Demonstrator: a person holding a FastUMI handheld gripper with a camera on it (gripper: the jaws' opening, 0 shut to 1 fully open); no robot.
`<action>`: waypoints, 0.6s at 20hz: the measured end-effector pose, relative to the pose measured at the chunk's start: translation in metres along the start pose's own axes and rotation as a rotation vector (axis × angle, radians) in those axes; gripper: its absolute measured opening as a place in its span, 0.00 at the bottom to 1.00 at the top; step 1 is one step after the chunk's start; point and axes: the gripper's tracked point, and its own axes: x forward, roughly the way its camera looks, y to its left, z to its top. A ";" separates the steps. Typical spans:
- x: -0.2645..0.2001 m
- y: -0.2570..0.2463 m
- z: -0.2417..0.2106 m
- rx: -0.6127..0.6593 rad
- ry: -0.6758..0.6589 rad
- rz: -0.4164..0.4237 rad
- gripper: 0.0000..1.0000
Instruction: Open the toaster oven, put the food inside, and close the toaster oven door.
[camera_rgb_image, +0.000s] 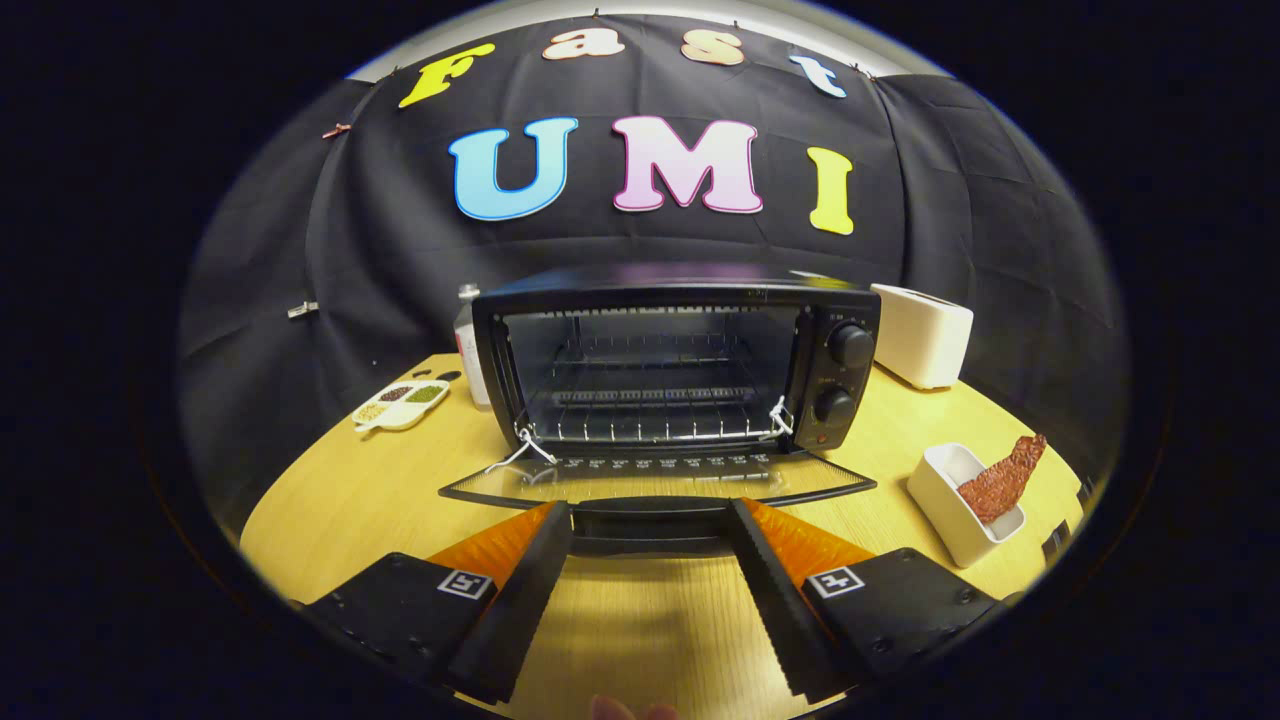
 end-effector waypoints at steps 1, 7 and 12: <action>0.000 0.000 -0.007 0.006 0.022 0.000 0.97; -0.008 0.011 -0.048 -0.038 0.172 0.018 0.99; -0.024 0.010 -0.047 -0.036 0.183 0.006 0.99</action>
